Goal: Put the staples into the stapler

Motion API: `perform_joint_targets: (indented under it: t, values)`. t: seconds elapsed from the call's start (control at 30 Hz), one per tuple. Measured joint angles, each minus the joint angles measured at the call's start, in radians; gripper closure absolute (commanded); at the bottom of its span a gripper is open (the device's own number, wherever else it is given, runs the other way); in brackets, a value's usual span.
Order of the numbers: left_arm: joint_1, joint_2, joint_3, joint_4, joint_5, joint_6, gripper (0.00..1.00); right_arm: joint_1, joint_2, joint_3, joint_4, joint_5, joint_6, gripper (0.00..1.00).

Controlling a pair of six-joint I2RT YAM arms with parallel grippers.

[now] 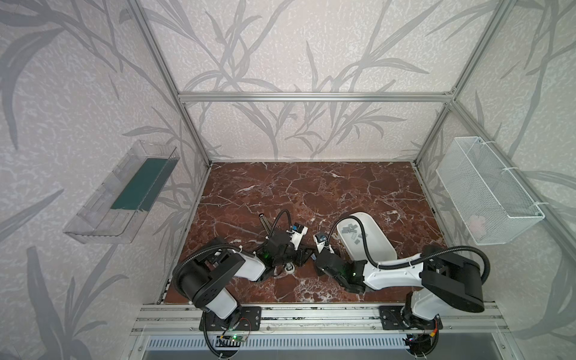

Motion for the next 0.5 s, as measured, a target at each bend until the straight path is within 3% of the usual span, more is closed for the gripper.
perform_joint_targets:
  t: [0.5]
  values:
    - [0.01, 0.009, 0.006, -0.039, -0.069, 0.006, 0.69, 0.069, 0.249, -0.04, 0.427, 0.251, 0.122, 0.85]
